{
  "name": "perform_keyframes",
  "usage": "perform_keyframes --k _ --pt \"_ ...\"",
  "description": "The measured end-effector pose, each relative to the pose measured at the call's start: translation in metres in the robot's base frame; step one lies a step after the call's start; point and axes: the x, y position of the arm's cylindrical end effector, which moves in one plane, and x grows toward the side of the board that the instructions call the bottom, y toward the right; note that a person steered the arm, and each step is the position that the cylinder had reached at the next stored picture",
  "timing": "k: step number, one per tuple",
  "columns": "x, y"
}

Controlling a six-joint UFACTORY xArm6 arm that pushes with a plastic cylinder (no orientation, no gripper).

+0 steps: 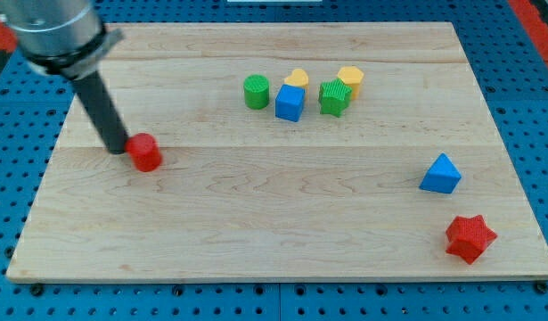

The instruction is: Move the blue cube and the red circle towards the yellow heart

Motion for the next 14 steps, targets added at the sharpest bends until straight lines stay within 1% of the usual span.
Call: perform_keyframes --k 1,2,3,4,5,6,7,8,9,10,11,12,13,14 --pt "0.043 -0.03" --pt "0.051 0.032" --pt "-0.021 0.063" --pt "-0.049 0.061" --pt "0.018 0.087" --pt "0.013 0.035" --pt "-0.038 -0.025" --pt "-0.065 -0.009" --pt "-0.061 0.037" --pt "-0.022 0.037" --pt "-0.034 0.083" --pt "-0.097 0.1" --pt "-0.114 0.102" --pt "-0.14 0.084"
